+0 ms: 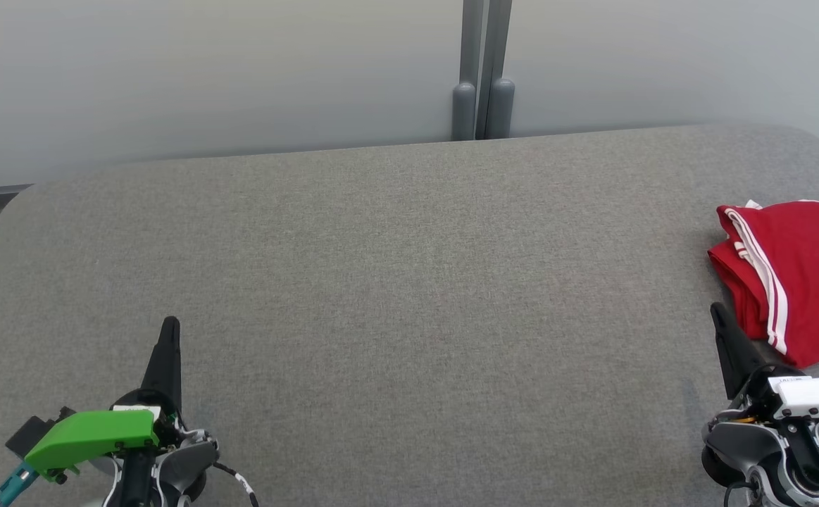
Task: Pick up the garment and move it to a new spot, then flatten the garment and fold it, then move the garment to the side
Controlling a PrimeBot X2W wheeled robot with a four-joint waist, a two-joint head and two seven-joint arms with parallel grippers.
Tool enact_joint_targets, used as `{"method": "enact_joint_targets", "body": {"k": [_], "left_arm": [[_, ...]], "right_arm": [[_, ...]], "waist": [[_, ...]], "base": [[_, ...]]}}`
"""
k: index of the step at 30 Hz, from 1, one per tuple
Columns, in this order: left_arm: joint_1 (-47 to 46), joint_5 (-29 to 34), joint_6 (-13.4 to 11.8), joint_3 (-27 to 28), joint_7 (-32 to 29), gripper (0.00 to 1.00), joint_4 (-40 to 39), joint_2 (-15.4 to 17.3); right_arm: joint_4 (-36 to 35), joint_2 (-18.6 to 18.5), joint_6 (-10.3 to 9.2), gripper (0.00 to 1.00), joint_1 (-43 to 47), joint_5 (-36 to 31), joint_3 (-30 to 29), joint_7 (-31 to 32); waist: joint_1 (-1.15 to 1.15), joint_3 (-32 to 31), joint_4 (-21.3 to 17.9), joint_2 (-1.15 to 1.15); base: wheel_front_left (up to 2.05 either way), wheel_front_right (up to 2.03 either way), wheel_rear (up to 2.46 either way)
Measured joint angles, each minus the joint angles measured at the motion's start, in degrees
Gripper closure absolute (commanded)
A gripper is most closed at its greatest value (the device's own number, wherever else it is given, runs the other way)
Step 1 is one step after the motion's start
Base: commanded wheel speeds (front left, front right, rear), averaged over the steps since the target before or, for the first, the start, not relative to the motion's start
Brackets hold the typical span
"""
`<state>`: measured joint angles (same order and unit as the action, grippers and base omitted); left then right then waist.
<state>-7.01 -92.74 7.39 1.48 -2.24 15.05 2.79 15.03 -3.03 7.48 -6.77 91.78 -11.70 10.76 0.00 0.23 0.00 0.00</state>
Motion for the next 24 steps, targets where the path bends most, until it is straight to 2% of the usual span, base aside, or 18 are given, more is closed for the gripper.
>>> {"method": "enact_joint_targets", "body": {"k": [24], "left_arm": [[-0.01,0.0,0.0,0.01,0.0,1.0,0.0,-0.01]], "right_arm": [[0.0,0.03,0.0,1.0,-0.02,-0.02,-0.09,0.08]], "waist": [[0.0,0.0,0.0,0.0]], "base": [[0.0,0.0,0.0]]}}
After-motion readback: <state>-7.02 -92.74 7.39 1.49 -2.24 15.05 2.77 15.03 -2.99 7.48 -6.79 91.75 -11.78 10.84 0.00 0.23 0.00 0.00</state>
